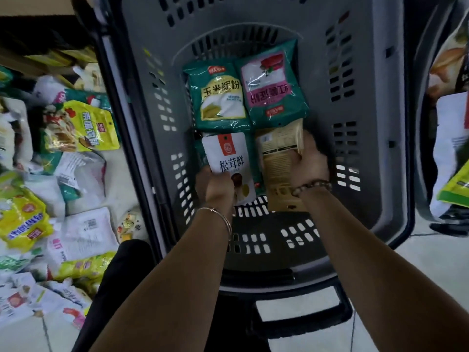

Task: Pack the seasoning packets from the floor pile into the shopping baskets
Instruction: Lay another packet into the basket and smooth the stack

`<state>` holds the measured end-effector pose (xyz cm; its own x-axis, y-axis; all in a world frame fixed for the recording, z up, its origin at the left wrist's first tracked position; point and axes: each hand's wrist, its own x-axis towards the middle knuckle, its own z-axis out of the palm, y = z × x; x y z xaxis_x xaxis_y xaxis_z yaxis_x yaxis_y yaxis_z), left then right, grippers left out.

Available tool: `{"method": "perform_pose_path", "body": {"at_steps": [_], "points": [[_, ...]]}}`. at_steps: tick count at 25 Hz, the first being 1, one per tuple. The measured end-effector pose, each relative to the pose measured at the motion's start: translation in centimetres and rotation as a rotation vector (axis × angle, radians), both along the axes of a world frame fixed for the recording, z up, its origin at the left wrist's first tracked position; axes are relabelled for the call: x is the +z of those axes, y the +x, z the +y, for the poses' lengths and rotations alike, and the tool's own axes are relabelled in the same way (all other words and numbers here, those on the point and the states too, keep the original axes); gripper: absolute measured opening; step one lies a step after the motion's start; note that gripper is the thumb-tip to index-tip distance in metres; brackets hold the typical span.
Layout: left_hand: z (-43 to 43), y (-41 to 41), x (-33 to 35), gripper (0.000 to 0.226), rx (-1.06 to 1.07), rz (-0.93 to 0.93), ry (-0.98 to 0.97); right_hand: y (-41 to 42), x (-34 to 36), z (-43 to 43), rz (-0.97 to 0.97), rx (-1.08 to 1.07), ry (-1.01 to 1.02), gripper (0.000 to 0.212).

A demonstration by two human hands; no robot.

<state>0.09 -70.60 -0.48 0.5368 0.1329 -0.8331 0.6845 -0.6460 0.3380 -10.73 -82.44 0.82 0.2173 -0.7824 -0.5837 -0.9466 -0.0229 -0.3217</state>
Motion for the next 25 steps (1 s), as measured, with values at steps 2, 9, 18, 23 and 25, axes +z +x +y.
{"method": "perform_pose_path", "body": {"at_steps": [2, 9, 18, 23, 25], "points": [[0.0, 0.1, -2.1, 0.016, 0.013, 0.048, 0.060, -0.2, -2.5, -0.2, -0.015, -0.045, -0.003, 0.048], [0.0, -0.6, -3.6, 0.020, -0.023, 0.031, 0.066, -1.4, -7.6, -0.5, 0.124, 0.007, -0.085, 0.067], [0.0, -3.2, -3.0, 0.104, -1.002, -0.165, 0.077, -1.7, -7.2, 2.8, 0.136, 0.187, 0.091, 0.090], [0.7, -3.3, -5.5, 0.110, -1.129, -0.185, 0.092, -1.1, -9.5, 2.3, 0.166, 0.203, 0.305, 0.103], [0.9, -3.4, -6.3, 0.112, -1.175, -0.228, 0.099, -1.0, -10.4, 2.1, 0.165, 0.222, 0.338, 0.110]]}}
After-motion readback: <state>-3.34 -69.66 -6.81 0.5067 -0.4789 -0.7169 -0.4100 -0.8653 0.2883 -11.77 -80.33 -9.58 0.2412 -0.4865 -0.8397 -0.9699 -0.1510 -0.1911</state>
